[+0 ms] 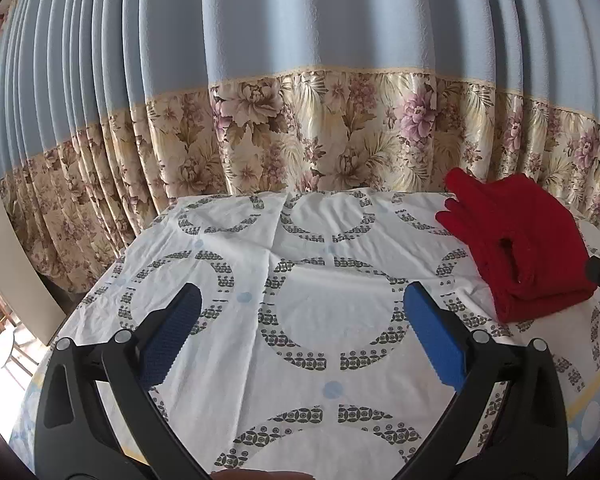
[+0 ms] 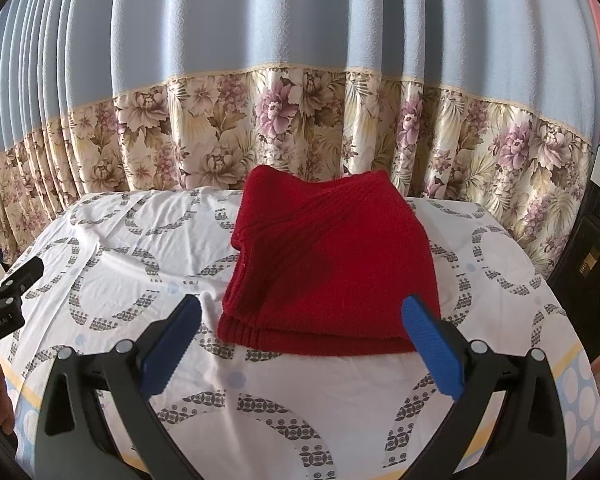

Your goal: Fold small clothes

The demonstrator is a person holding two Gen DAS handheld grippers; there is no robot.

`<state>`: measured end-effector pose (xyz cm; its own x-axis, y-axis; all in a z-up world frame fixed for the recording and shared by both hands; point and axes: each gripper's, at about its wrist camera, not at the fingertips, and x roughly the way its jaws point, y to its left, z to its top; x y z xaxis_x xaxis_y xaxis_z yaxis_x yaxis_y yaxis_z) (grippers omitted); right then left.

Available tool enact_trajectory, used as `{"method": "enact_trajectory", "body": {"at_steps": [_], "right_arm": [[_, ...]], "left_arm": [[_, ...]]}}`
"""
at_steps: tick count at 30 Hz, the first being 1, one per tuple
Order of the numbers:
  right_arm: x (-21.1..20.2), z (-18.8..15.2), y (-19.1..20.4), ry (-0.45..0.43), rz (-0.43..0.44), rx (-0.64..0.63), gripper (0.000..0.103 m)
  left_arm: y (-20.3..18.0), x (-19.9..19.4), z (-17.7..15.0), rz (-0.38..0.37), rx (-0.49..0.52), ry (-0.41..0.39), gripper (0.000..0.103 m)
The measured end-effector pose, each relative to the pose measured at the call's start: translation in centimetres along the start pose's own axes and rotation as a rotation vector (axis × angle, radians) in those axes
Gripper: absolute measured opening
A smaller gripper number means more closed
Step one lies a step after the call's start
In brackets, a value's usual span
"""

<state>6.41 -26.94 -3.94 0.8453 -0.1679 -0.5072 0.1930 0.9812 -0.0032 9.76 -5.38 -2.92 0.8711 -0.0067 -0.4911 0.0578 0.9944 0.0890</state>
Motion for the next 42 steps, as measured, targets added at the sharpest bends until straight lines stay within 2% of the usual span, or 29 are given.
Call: {"method": "enact_trajectory", "body": {"at_steps": [42], "right_arm": [[0.09,-0.17,-0.01,0.002,0.002,-0.006,0.100]], "left_arm": [[0.15,0.02,0.01,0.003,-0.004,0.003,0.100]]}}
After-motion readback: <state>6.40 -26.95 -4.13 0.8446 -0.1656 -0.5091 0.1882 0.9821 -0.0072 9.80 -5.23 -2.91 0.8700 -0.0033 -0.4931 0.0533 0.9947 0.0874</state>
